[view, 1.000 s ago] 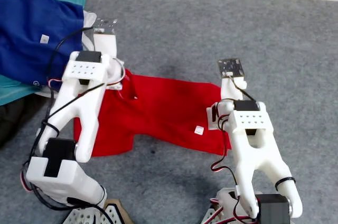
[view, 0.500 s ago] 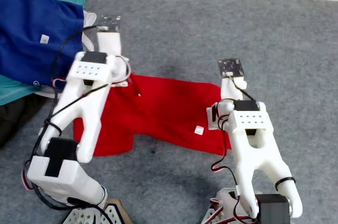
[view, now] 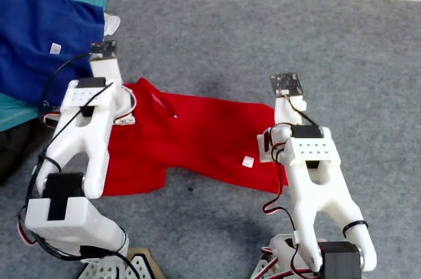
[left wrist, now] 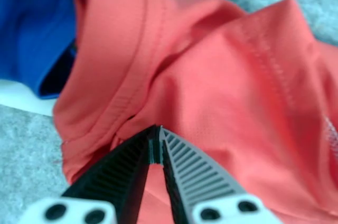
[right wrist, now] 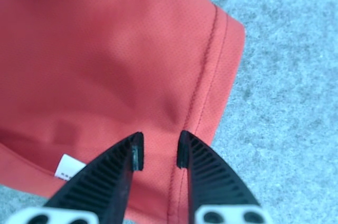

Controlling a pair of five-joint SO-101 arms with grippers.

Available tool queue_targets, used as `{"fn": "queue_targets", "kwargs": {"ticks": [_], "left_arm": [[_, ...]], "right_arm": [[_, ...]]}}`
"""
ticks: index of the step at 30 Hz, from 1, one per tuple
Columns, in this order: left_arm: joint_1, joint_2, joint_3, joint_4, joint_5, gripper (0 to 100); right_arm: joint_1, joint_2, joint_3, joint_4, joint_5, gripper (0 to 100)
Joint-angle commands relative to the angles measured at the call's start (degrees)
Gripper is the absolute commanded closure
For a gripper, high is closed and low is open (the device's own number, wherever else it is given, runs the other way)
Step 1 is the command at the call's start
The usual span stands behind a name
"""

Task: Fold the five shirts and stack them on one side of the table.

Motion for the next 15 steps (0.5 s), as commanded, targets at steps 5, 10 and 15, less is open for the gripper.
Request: {"fn": "queue_targets", "kwargs": {"ticks": [5,10,15], "left_arm": [[-2.33,-1.1,0.57,3.6,-0.18,99],[-8.92,-1.01,1.54,4.57,-0.26,99],[-13.93,-1.01,3.74,4.48,-6.68,99]], "right_arm": [[-0.66,-1.36,-0.13,-0.57,0.7,88.2],[-0.66,-1.36,-0.13,-0.57,0.7,88.2],[-0.66,-1.36,-0.13,-0.57,0.7,88.2]]}}
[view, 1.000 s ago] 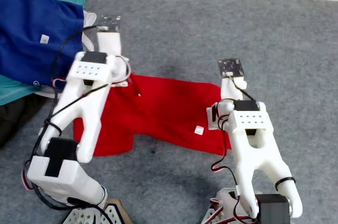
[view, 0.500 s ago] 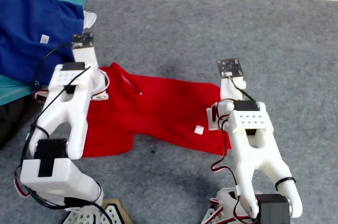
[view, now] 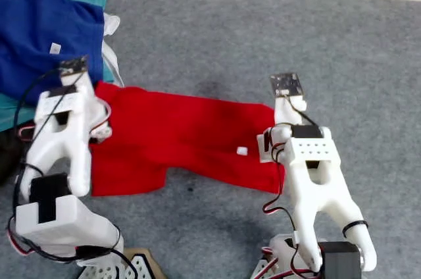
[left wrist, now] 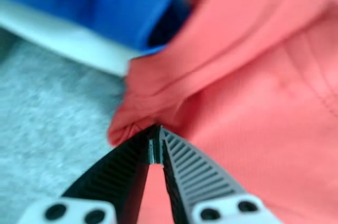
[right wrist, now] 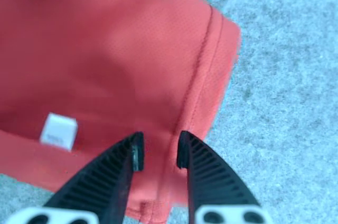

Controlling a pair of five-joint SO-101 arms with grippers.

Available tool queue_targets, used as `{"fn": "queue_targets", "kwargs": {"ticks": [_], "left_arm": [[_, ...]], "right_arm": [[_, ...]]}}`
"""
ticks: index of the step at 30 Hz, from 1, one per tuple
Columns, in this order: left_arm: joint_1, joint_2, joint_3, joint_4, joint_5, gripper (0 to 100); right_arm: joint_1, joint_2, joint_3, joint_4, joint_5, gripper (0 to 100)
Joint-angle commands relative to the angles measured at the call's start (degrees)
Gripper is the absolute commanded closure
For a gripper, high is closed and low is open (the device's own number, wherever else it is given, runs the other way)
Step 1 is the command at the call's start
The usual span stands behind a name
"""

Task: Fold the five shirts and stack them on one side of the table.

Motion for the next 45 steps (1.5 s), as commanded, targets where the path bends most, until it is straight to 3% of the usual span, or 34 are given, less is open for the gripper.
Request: {"fn": "queue_targets", "kwargs": {"ticks": [1,11,18,21,26,29,34,45], "left_arm": [[-4.35,-1.01,0.92,0.26,-4.92,99],[-0.31,-1.19,-2.77,1.23,-5.1,99],[3.82,-9.98,-9.36,16.35,-4.92,86],[3.65,-17.27,-9.1,20.92,-4.92,85],[3.91,-27.12,3.47,23.12,-5.19,85],[3.65,-29.76,14.29,18.46,-5.45,85],[3.74,-30.37,29.23,6.24,-12.84,85],[4.0,-30.37,37.93,-6.24,-13.01,85]], "right_arm": [[-0.66,-1.36,-0.13,-0.57,0.7,88.2],[-0.75,-1.36,-0.13,-0.57,0.79,88.2],[-0.75,-1.36,-0.13,-0.66,0.79,88.2],[-0.75,-1.36,-0.13,-0.66,0.79,88.2],[-0.66,-1.36,-0.13,-0.66,0.79,88.2],[-0.57,-1.36,-0.13,-0.66,0.79,88.2],[-0.57,-1.36,-0.13,-0.66,0.88,88.2],[-0.48,-1.36,-0.13,-0.57,0.88,88.2]]}}
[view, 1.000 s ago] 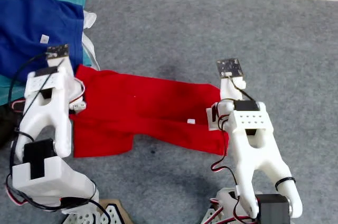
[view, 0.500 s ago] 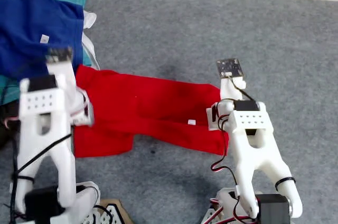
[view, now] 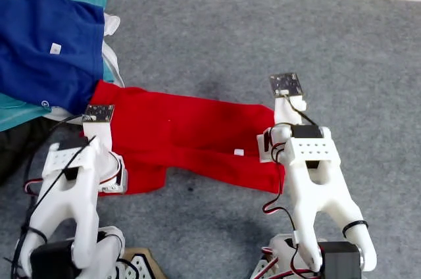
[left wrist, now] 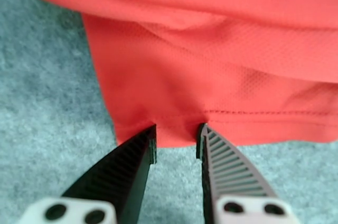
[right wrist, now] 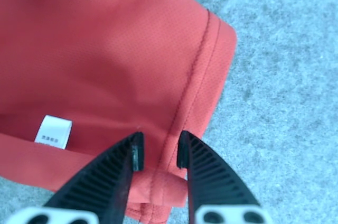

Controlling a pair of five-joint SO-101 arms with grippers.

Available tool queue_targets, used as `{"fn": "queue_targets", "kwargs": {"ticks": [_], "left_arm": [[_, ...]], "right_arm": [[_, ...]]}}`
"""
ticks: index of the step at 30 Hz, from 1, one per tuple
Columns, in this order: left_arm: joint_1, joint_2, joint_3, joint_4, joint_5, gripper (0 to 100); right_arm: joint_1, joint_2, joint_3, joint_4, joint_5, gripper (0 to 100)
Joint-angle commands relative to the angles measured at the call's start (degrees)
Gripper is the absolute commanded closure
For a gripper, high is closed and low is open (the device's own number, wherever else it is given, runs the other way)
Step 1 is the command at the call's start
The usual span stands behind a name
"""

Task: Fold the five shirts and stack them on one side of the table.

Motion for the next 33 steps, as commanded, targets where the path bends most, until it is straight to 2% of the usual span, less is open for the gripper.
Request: {"fn": "queue_targets", "kwargs": {"ticks": [1,4,8,15,21,27,31,33], "left_arm": [[1.27,-1.19,3.56,-7.47,-0.35,85],[1.27,-1.19,4.79,-9.14,-0.26,87],[1.27,-1.54,4.7,-10.64,-0.09,100],[3.91,-1.71,3.03,-12.48,0.18,99],[8.75,-1.71,-6.11,0.62,4.22,99],[11.3,-1.71,-18.42,14.24,4.22,99],[10.95,-1.71,-27.74,19.16,5.1,99],[10.95,-1.71,-31.25,19.43,8.97,99]], "right_arm": [[-0.48,-1.36,-0.13,-0.57,0.7,88.2],[-0.48,-1.36,-0.13,-0.57,0.7,88.2],[-0.48,-1.36,-0.13,-0.57,0.7,88.2],[-0.48,-1.45,-0.13,-0.57,0.7,88.2],[-0.48,-1.45,-0.13,-0.57,0.7,88.2],[-0.48,-1.36,-0.13,-0.57,0.7,88.2],[-0.48,-1.36,-0.13,-0.57,0.7,88.2],[-0.48,-1.36,-0.13,-0.57,0.7,88.2]]}}
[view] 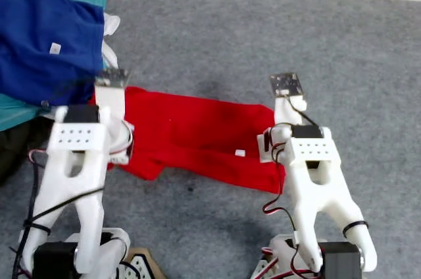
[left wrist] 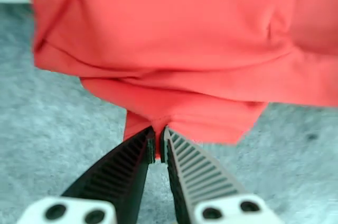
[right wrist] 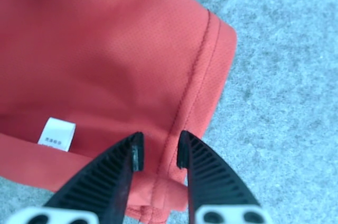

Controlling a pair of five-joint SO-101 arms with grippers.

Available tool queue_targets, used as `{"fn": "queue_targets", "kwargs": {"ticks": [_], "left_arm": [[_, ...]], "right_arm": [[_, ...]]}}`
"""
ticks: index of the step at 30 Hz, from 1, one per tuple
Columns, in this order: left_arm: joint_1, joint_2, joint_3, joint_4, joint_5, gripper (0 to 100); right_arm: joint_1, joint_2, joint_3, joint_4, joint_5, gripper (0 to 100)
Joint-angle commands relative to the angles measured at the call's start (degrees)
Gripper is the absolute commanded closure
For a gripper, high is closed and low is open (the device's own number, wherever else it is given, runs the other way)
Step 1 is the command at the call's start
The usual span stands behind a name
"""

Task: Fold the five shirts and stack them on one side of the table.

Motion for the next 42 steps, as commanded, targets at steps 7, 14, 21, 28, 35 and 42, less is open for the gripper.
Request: {"fn": "queue_targets", "kwargs": {"ticks": [7,14,21,28,35,42], "left_arm": [[2.68,0.04,-11.56,-7.38,12.57,99],[6.11,4.88,-8.31,-15.21,13.63,99],[5.85,18.15,-15.6,-16.09,13.45,99],[5.85,29.14,-29.67,-16.0,13.54,99],[5.67,42.42,-40.13,-15.74,13.45,98],[3.21,44.97,-40.92,-7.21,13.54,66]], "right_arm": [[-0.48,-1.36,-0.13,-0.57,0.7,88.2],[-0.57,-1.36,-0.13,-0.57,0.7,88.2],[-0.66,-1.36,-0.13,-0.57,0.7,88.2],[-0.66,-1.36,-0.13,-0.57,0.7,88.2],[-0.66,-1.36,-0.13,-0.57,0.7,88.2],[-0.66,-1.36,-0.13,-0.66,0.79,88.2]]}}
